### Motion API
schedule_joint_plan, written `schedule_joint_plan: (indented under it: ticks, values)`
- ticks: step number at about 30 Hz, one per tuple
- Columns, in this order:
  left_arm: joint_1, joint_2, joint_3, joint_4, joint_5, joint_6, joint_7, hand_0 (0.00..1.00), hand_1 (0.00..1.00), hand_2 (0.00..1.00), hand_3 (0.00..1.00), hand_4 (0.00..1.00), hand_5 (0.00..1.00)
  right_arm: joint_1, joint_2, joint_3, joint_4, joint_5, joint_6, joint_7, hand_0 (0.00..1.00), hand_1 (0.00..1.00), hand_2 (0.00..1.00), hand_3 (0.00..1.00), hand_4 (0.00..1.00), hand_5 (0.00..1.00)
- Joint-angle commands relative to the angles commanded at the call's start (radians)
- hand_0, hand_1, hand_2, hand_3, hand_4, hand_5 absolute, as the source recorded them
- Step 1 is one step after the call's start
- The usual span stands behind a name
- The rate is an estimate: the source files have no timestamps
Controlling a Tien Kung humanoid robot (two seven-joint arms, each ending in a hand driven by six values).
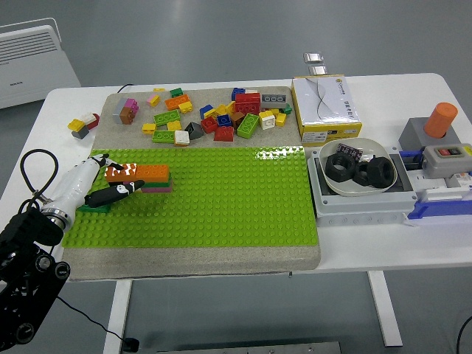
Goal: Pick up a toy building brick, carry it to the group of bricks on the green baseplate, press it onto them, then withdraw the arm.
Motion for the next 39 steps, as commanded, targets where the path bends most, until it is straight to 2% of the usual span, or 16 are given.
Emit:
schedule_joint_plan:
  ticks: [18,24,31,39]
  values:
    - [-0.003,-0.004,-0.005,-0.009,-0.006,-0.001,0.003,0.95,0.965,0.954,0.658,0.998,0.767,0.002,0.001,-0.004,0.0,0.005,-0.002,0.0,0.691,0.666,0.68,0.767,0.942,0.998]
    - [0.001,-0.003,-0.024,-0.046,-0.02,0.003,0.005,0.945,0.965,0.949,0.648,0.998,0.746,0.002,0.001,0.005,0.0,-0.005,-0.002,0.0,0.693,0.666,0.68,0.767,0.943,0.998]
    - [0.026,-0.015,-0.063,-0.094,-0.052,0.002,0.016,0.944,0.96,0.941,0.634,0.998,0.726,-0.003,0.006,0.041,0.0,-0.037,0.003,0.002,0.692,0.665,0.678,0.767,0.943,0.998]
    - [0.074,-0.012,-0.151,-0.174,-0.07,0.04,-0.016,0.943,0.957,0.933,0.63,0.998,0.705,-0.012,0.024,0.076,0.0,-0.072,0.014,0.009,0.692,0.666,0.686,0.768,0.942,0.998]
